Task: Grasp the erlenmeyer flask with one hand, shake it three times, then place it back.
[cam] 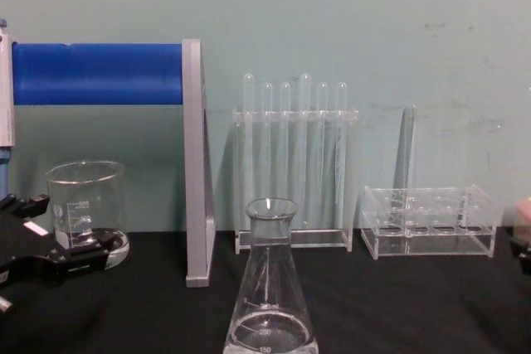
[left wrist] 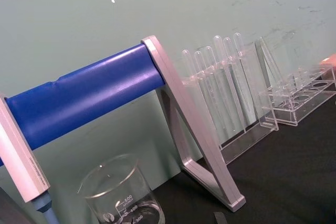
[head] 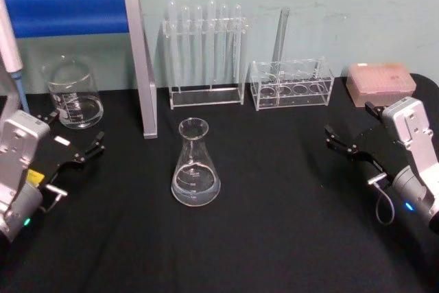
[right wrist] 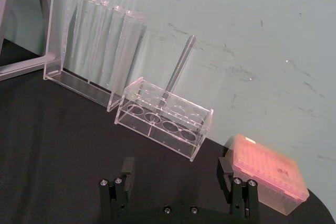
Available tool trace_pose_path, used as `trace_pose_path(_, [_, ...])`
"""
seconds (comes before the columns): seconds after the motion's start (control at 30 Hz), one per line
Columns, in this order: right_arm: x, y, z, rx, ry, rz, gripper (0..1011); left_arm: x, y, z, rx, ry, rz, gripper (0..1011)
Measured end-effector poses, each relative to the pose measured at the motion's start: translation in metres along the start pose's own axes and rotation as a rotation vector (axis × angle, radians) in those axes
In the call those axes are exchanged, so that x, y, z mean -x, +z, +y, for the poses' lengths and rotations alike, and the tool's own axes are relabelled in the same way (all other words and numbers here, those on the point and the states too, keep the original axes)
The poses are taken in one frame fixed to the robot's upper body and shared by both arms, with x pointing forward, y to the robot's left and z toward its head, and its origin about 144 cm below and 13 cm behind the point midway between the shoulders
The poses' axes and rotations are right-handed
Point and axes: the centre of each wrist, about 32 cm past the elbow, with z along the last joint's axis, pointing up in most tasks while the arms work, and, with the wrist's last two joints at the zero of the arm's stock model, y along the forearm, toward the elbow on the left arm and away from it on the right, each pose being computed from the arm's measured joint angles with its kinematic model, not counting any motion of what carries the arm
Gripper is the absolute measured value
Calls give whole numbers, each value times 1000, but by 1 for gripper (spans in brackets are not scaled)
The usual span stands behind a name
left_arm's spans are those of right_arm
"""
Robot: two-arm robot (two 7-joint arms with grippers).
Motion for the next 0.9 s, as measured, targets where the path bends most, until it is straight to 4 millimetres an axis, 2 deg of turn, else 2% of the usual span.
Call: trace_pose_path(0.9, [0,0,0,0,0,0,1000,0,0,0,0,0,0,1001])
